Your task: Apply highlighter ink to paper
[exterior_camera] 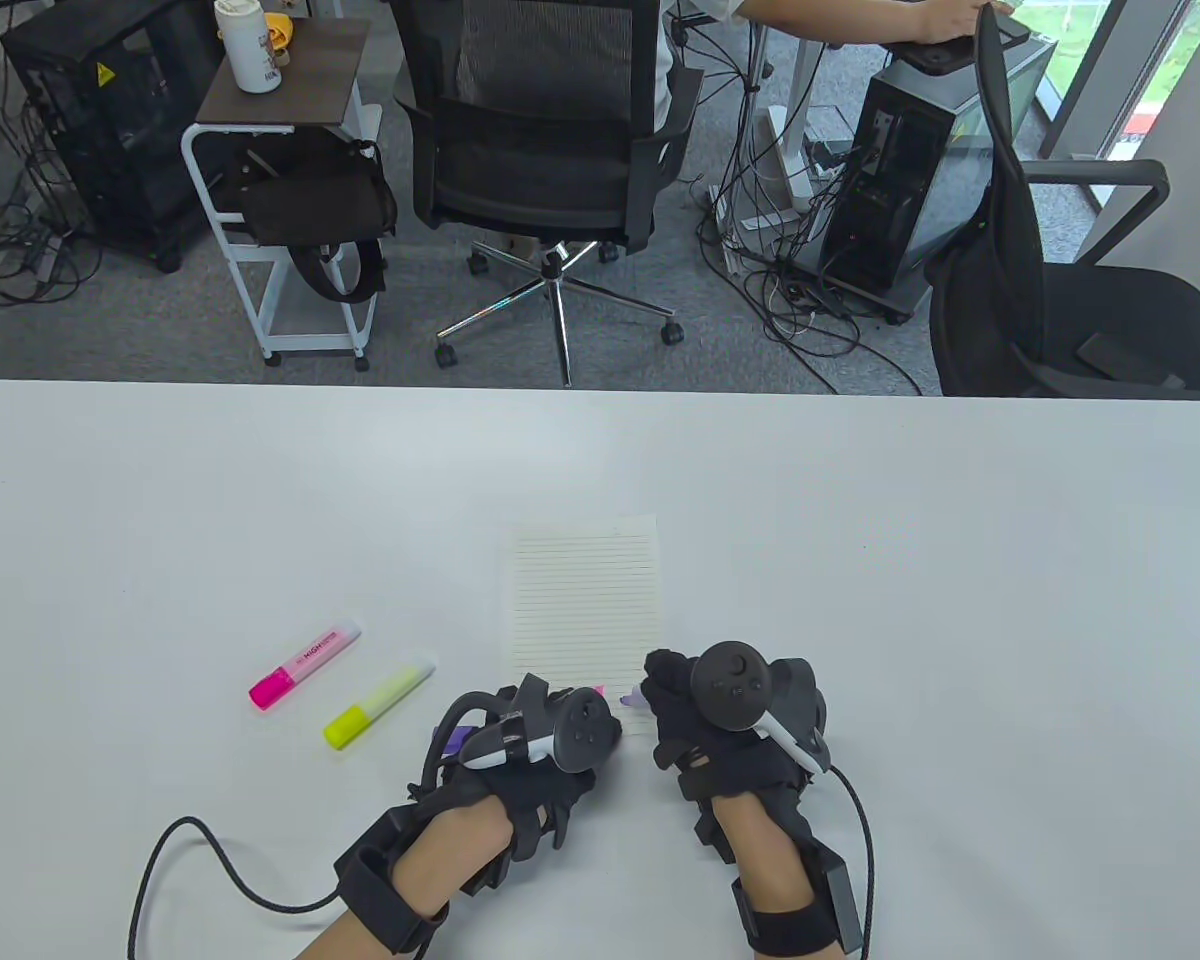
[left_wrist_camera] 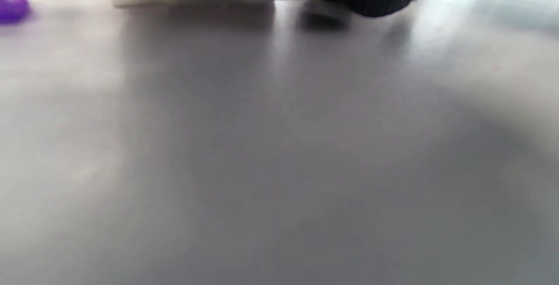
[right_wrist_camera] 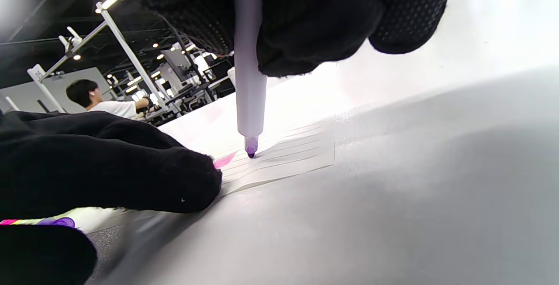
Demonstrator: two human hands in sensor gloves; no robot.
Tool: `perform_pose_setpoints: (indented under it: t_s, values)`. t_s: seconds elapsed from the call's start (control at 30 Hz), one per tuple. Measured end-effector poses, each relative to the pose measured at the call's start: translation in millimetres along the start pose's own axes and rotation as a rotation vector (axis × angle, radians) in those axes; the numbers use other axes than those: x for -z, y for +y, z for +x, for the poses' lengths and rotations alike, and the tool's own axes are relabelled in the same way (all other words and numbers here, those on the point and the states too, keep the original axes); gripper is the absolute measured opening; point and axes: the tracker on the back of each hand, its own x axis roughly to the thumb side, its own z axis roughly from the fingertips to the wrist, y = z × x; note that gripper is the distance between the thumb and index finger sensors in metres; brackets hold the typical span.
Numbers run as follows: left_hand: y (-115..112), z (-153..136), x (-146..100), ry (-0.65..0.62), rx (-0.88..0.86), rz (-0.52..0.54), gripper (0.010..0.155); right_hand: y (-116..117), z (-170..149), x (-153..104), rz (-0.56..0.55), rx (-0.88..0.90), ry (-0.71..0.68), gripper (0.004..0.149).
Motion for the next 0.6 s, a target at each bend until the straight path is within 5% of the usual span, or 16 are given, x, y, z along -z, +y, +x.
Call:
perform_pose_setpoints:
  t_s: [0.6]
  values:
    - [0.7,-0.5,-0.4,0.001,-0.005,-0.005,0.063,2.0,1.1,-0.4,-0.015,-0.023,0.014,0.037]
